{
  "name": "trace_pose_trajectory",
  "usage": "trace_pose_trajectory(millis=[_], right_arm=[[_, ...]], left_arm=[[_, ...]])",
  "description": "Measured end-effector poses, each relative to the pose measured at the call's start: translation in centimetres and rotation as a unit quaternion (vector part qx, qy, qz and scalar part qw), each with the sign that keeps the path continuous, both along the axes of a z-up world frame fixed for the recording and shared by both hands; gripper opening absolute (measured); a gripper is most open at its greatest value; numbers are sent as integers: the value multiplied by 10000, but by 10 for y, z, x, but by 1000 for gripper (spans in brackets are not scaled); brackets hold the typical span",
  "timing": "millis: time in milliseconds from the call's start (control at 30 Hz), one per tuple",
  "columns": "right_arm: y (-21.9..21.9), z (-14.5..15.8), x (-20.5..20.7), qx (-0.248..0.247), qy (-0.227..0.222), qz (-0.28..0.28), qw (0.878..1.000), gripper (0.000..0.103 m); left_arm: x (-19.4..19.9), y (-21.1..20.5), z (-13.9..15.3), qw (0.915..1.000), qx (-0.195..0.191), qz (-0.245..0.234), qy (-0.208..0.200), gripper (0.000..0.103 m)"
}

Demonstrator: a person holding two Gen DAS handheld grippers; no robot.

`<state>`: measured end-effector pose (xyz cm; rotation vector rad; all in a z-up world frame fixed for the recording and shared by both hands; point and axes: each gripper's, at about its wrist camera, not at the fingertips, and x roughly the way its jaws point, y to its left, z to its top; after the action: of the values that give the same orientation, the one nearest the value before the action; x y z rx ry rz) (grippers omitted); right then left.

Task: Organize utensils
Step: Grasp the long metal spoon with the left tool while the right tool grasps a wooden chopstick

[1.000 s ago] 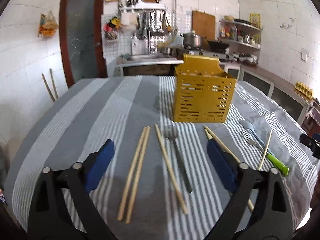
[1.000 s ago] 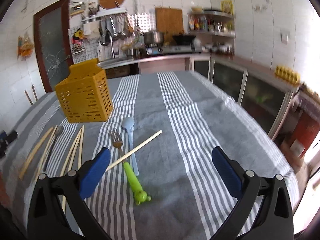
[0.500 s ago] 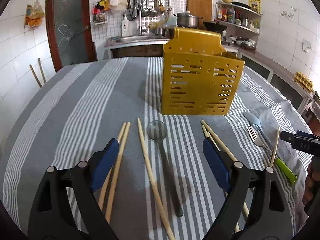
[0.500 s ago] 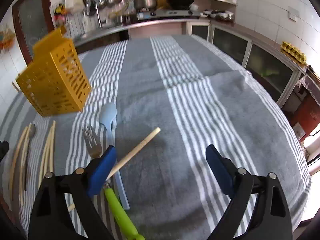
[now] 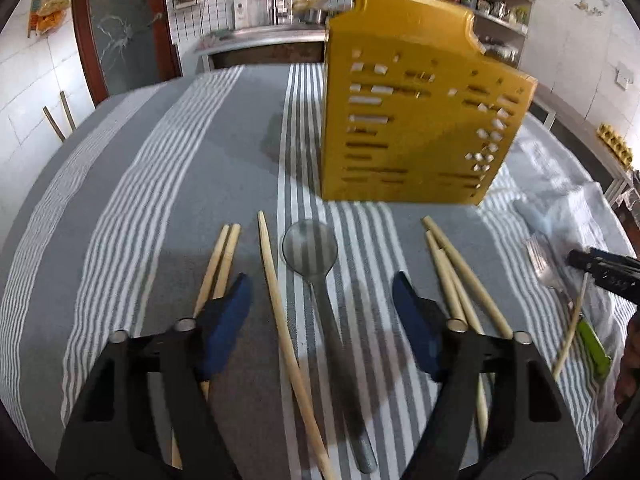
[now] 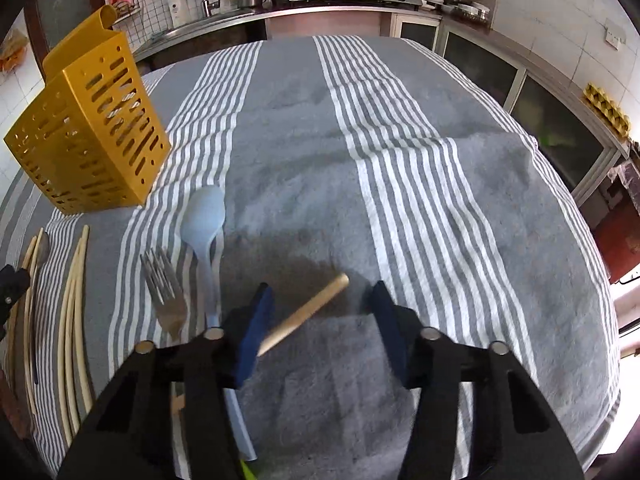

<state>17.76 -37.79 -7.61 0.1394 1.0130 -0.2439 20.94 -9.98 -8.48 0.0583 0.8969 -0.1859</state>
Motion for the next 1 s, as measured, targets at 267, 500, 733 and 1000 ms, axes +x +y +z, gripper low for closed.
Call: trace_pose_trajectory(millis=[267,500,733,1000], right_arm=[[1,4,12,-131,259,275,9992,29],[-3,6,16,232,105,192,9995,21],[2,16,14,401,-74,301,9987,18],[11,49,1,572,-648,518,9949,16]], left_arm=[[18,3,-17,9990,85,76,422,56],[32,0,-13,9985,99,3,540,20],[32,-3,-6,9986,47,-133,518,5],[27,4,16,9992,-230,-123,309,4]])
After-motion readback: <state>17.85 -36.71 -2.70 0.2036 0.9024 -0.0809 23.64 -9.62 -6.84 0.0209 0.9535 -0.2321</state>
